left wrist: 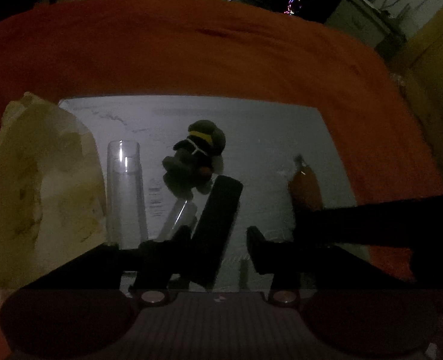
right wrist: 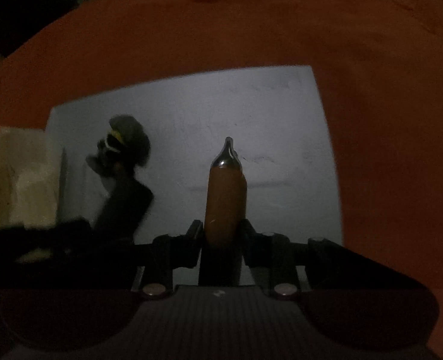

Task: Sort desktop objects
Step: 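Grasp the black marker with the left tool while the right tool grasps the orange bottle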

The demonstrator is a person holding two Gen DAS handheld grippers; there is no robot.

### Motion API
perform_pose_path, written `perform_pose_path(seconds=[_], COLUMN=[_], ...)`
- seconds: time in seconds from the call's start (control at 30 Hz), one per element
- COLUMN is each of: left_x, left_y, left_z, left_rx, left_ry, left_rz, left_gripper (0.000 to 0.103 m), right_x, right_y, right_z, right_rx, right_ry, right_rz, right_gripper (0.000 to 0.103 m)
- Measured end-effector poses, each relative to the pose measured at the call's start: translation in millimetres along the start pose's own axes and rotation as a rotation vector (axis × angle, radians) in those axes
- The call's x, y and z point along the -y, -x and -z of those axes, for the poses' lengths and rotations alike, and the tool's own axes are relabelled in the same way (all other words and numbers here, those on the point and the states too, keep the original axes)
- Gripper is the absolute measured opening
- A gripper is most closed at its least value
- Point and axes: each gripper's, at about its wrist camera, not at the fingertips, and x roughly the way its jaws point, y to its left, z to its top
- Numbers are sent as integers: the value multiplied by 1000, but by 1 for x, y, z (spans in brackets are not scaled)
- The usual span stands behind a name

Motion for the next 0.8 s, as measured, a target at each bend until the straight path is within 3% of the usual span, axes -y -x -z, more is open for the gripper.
perform_pose_path(seconds=[0.27, 0.33, 0.4, 0.53, 0.6, 0.73, 0.8], left_x=[10, 9, 9, 11, 12, 12, 14], left_y=[-14, -14, -14, -12, -11, -12, -14], left_z=[-6, -7, -8, -6, -5, -3, -4], left_rx=[-27, -34, -38, -42, -43, -50, -47], left_ry=[-13, -1, 3, -4, -5, -13, -18], left_rz=[-47, -53, -58, -65, -70, -85, -94], left_gripper=[37, 37, 37, 37, 43, 43, 38], right_x=[19, 20, 19, 16, 14, 9, 6], right_y=[4, 4, 4, 6, 3, -2, -5], right_z=[4, 4, 3, 2, 2, 5, 8], right_rx=[-21, -24, -18, 5, 5, 3, 4], right_ry=[-26, -41, -46, -54, -58, -42, -28], right_rz=[-25, -33, -43, -22, -6, 19, 30], right_gripper=[31, 43, 47, 48, 48, 48, 43])
